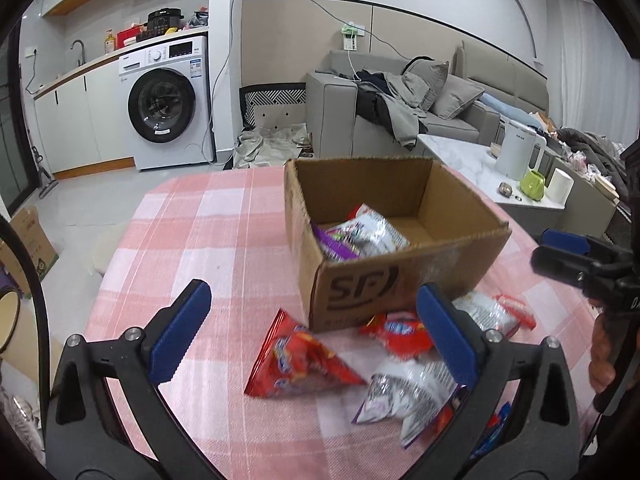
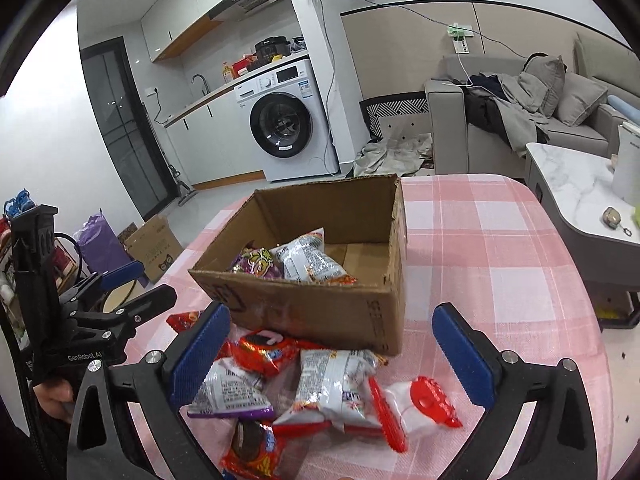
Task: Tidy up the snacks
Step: 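Move both tools back down to the remaining snacks beside the box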
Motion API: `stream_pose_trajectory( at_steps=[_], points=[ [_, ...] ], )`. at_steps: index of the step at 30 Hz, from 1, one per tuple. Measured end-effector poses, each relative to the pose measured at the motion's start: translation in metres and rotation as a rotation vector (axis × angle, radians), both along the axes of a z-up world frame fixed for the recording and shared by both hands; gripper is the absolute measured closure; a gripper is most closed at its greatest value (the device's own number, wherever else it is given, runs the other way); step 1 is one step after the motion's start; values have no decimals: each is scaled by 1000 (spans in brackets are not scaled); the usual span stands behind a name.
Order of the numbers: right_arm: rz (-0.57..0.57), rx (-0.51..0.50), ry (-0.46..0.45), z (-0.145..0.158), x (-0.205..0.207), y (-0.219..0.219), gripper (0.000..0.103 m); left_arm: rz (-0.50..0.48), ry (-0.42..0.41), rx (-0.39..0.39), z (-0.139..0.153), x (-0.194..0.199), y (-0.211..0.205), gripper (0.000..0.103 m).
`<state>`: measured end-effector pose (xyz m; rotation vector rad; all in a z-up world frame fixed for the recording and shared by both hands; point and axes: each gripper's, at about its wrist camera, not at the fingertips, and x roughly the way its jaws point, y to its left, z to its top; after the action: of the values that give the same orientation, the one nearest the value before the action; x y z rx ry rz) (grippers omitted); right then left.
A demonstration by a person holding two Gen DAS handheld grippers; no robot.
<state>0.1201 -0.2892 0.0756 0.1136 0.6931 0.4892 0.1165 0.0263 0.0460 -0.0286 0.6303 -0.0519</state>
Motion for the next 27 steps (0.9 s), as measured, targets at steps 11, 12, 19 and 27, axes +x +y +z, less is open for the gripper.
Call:
stream_pose_trajectory(
  at_steps=[11, 12, 19, 27],
  points=[
    [4, -50, 32, -19, -16, -6, 0, 20, 42, 10, -17, -9, 9, 1],
    [3, -54, 35, -20, -15, -5, 0, 21, 45, 12, -18, -10, 9, 1],
    [14, -90, 64, -25, -12, -12, 0, 21, 92, 7, -31, -2, 10, 1],
    [-22, -132, 108, -35, -4, -31, 0, 31, 142, -12, -47, 9, 15, 1]
  ],
)
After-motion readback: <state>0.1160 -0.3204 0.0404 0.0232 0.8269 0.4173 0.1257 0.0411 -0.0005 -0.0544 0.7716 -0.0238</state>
